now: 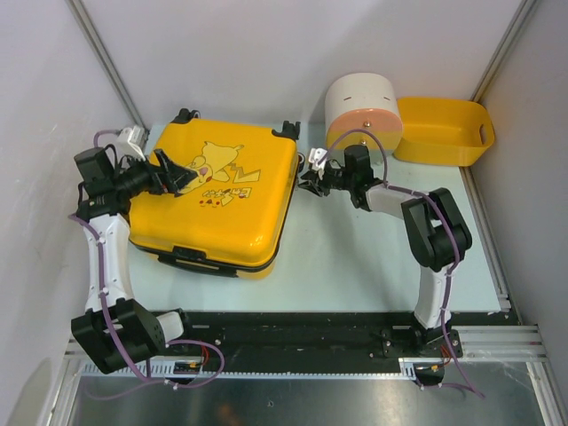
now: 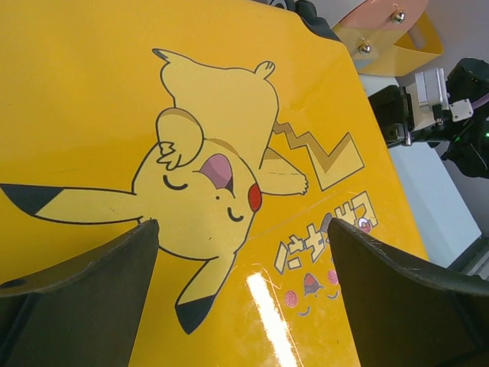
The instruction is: Open, take out, and arrange the luggage
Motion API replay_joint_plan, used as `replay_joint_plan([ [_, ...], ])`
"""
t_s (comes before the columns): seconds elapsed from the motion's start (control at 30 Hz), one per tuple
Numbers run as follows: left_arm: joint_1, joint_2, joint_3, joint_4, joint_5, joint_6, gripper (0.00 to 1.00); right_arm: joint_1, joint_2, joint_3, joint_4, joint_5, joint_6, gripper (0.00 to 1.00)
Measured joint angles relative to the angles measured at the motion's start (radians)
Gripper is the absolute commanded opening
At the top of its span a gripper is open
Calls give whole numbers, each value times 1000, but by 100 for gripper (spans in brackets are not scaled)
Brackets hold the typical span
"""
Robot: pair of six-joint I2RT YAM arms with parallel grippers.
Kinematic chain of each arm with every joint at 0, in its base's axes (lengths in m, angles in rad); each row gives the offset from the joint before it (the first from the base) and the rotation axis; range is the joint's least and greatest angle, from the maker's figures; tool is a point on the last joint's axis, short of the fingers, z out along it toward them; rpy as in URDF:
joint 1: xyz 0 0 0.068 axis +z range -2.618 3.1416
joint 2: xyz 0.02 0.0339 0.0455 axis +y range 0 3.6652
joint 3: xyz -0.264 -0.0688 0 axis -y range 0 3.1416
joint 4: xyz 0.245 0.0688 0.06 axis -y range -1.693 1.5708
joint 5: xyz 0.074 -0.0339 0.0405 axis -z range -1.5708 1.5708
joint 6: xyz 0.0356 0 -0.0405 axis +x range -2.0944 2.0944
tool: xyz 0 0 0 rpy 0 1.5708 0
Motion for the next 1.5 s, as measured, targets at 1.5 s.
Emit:
replay_joint_plan([
  [1.5, 734, -350, -268, -220, 30, -337, 100, 47, 84, 58, 51, 68, 35, 0],
])
